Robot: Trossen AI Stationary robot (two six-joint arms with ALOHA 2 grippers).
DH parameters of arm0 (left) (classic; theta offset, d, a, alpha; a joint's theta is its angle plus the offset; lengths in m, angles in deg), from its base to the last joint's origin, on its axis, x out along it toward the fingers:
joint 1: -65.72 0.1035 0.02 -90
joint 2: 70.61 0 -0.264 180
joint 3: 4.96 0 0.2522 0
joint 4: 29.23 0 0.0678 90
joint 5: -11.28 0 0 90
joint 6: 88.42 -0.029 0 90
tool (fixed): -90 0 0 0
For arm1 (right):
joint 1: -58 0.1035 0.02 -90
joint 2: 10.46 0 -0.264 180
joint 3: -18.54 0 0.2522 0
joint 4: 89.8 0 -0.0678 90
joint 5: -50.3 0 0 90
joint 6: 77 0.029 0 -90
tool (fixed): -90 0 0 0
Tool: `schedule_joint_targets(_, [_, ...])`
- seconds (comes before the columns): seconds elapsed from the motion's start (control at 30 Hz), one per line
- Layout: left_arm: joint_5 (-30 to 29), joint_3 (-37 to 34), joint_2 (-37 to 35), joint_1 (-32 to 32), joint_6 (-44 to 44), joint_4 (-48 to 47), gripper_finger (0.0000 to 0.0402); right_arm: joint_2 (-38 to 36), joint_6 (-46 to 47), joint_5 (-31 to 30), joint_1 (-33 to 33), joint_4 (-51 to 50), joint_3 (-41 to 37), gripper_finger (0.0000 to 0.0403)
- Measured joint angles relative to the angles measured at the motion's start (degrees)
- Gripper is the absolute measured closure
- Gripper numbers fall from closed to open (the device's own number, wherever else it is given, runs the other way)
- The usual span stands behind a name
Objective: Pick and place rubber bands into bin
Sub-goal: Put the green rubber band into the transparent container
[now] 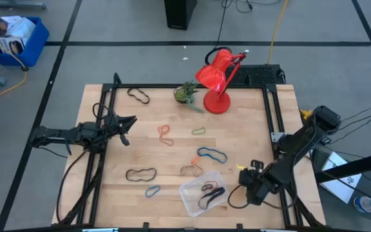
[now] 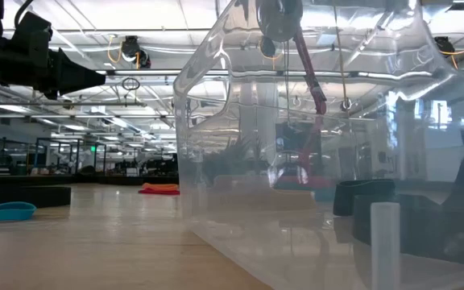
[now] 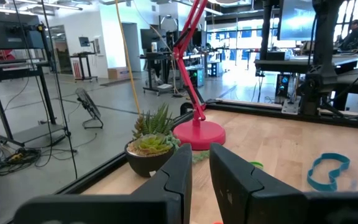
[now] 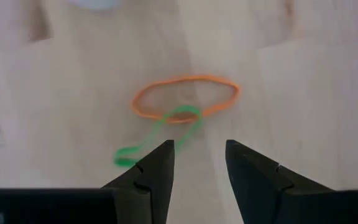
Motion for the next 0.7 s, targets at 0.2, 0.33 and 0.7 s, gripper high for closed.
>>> schedule_joint_targets(0.2, [0.00, 0.01, 0.01, 0.02, 0.00, -0.01, 0.0339, 3.00, 0.00, 1.06, 0.00, 2.95, -0.02, 0.0261])
schedule_joint_targets(0.33, [0.00, 0.00, 0.00, 0.00, 0.00, -0.01, 0.0339, 3.83, 0.03, 1.37, 0.00, 3.98, -0.64, 0.0261])
schedule_joint_targets(0.7, [0.00, 0.00, 0.01, 0.00, 0.02, -0.01, 0.0339, 3.39, 3.62, 3.60, 0.09, 17.45, -9.65, 0.0261])
